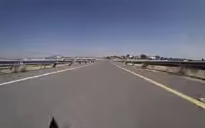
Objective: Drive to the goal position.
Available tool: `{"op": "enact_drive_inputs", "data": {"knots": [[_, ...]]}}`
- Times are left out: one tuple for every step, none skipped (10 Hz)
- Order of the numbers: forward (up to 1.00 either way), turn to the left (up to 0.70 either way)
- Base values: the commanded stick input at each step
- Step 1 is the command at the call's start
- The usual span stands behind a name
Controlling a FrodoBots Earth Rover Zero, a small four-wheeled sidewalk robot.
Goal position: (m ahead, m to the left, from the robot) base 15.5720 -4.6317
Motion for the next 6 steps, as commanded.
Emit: {"op": "enact_drive_inputs", "data": {"knots": [[1.00,0.00],[1.00,0.00],[1.00,0.00],[1.00,0.00],[1.00,0.00],[1.00,0.00]]}}
